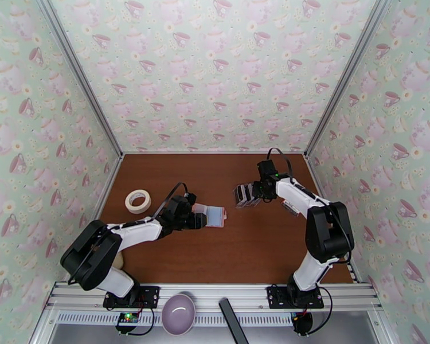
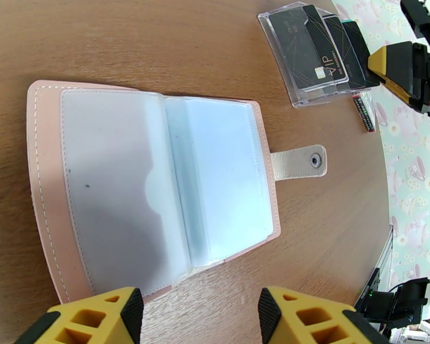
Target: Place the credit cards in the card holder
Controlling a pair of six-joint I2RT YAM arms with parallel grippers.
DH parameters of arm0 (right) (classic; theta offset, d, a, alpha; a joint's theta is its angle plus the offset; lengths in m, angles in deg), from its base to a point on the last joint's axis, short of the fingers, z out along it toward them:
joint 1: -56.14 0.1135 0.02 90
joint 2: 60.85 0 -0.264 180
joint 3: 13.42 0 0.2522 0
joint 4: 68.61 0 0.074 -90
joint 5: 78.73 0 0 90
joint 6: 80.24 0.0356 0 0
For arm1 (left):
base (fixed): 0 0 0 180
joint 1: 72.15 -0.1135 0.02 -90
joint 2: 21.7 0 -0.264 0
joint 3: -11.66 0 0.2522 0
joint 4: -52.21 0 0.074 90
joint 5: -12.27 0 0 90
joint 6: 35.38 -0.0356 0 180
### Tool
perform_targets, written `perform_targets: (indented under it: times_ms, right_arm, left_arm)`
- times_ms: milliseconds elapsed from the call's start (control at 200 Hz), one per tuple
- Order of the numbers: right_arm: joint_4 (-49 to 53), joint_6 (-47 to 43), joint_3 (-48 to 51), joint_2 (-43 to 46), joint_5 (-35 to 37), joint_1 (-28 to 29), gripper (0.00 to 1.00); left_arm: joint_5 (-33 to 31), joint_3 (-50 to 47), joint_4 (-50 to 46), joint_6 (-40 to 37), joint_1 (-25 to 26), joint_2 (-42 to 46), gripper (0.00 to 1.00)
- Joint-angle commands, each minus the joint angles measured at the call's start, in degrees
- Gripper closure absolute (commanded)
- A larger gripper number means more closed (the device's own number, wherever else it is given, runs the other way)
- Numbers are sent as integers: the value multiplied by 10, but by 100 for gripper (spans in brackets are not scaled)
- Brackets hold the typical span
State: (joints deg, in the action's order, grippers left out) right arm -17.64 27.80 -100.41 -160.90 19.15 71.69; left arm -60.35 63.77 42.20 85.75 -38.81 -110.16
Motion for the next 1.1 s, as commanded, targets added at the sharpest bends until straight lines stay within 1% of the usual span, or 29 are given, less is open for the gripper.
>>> perform_targets:
  times_ms: [0,230,431,721,816,866,1012,1032,1097]
  right_arm:
    - [21,-15,-18,-6,47,10,61]
    - [24,-22,-21,-10,55,24,64]
    - [30,-31,-24,-15,85,45,67]
    - [38,-37,-34,-34,93,50,70]
    - [39,-38,-36,-40,95,52,74]
    - [40,-39,-37,-42,100,55,80]
    - [46,-41,-42,-48,117,61,82]
    - [46,-41,-42,-48,118,61,85]
    - [49,-41,-44,-50,125,62,87]
  left_arm:
    - [12,16,6,3,4,-9,41]
    - [12,18,3,2,4,-9,41]
    - [13,21,1,2,5,-9,41]
    - [13,27,-5,-1,6,-13,41]
    - [14,31,-6,-2,5,-15,41]
    - [15,33,-8,-2,5,-15,41]
    - [15,37,-12,-4,6,-16,41]
    - [15,37,-12,-4,6,-16,41]
    - [15,38,-12,-4,6,-16,41]
